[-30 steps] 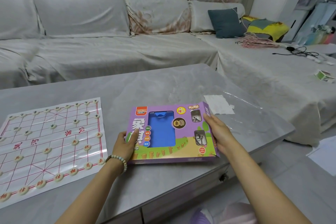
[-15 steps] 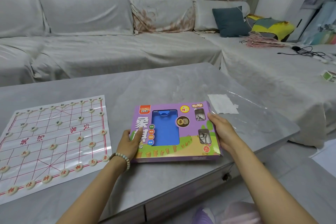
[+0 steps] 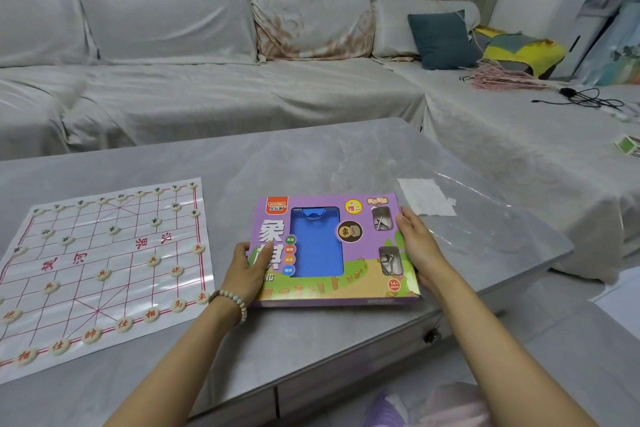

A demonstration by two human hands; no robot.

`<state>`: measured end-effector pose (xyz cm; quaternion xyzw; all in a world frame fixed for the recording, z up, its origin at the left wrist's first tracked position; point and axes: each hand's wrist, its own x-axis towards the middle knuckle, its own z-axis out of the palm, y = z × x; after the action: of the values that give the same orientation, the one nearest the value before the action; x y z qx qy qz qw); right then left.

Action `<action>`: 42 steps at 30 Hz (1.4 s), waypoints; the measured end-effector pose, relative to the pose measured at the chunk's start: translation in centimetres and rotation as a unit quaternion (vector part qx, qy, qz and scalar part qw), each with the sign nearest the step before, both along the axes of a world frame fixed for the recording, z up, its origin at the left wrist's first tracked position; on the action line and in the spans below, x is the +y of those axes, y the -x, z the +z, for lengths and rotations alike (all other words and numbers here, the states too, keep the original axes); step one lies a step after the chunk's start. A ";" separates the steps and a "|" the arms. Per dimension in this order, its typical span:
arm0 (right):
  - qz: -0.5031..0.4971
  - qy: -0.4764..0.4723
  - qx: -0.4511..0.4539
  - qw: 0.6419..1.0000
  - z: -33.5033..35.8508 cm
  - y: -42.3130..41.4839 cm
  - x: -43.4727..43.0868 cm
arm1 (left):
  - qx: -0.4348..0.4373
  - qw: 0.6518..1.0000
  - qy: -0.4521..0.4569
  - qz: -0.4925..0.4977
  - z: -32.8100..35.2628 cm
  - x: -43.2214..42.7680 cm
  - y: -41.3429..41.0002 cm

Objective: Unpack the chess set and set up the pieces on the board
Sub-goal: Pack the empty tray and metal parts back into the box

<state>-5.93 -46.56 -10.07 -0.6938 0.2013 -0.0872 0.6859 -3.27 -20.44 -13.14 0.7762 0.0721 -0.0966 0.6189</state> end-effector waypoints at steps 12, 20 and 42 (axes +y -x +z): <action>-0.032 -0.059 -0.037 0.997 0.3 0.7 -1.2 | 0.006 0.995 -0.090 -0.043 -0.5 -0.3 -0.5; 0.013 -0.082 0.007 0.997 0.6 -0.7 -2.7 | -0.266 0.883 -0.348 -0.166 4.9 -6.2 -6.6; 0.106 0.065 -0.038 0.991 2.8 -3.4 1.7 | -0.060 0.929 -0.029 -0.363 5.8 -7.2 -8.6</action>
<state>-2.53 -44.82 -7.25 -0.7508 0.0942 -0.0529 0.6516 5.29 -27.64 -7.36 0.7716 -0.2491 -0.2653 0.5216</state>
